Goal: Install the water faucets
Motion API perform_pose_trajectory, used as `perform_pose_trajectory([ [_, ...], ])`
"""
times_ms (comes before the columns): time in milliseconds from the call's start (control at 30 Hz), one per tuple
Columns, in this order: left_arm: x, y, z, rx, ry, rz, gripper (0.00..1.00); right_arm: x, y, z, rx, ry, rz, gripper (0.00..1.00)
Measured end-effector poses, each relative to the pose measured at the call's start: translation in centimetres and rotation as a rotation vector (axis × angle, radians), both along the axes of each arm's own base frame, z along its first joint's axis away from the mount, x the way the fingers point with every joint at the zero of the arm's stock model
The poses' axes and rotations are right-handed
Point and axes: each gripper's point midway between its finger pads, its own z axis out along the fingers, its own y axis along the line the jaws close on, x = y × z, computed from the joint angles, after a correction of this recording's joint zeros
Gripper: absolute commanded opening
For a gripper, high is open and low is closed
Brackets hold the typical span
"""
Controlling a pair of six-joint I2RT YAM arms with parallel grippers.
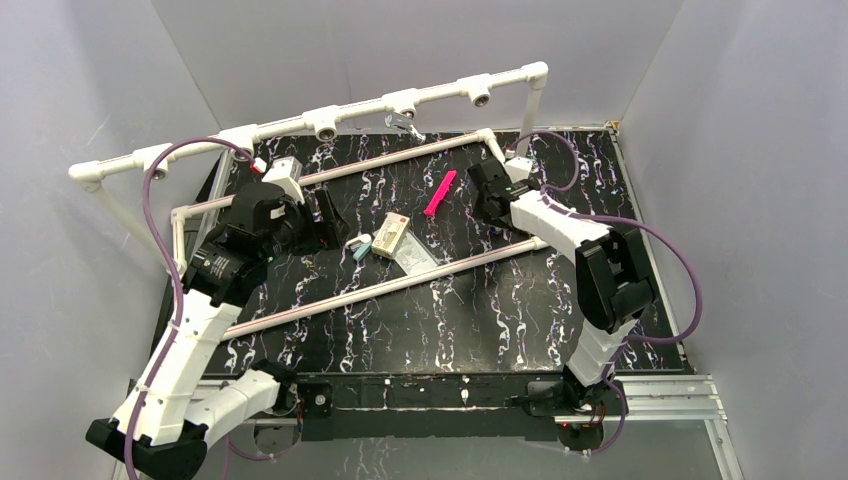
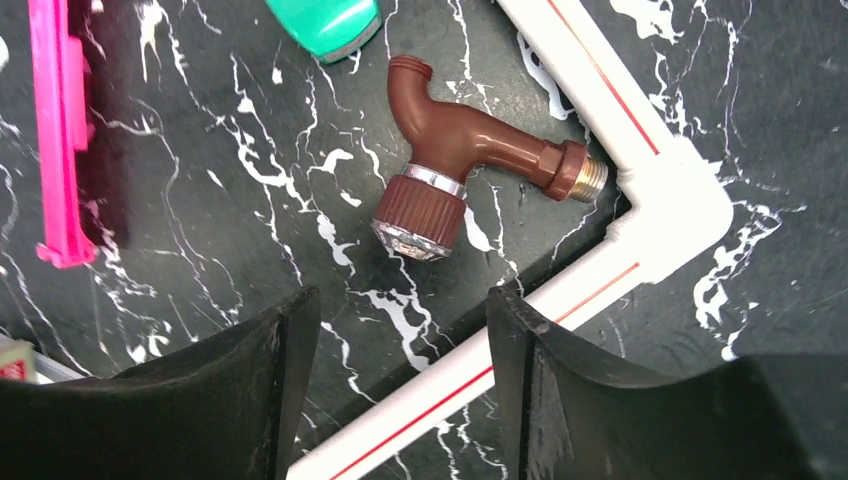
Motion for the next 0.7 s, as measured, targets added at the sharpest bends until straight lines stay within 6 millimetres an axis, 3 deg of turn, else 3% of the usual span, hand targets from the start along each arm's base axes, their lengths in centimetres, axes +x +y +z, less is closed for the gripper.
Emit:
perform_pose_trajectory([
  [400, 0.0, 0.0, -0.1, 0.002, 0.003, -0.001, 0.79, 1.1, -1.6, -0.3, 0.167, -0.043, -0.318, 0.70],
  [700, 0.0, 0.0, -0.1, 0.002, 0.003, 0.000, 0.79, 1.2, -2.1, -3.9, 0.188, 0.044, -0.375, 0.69],
])
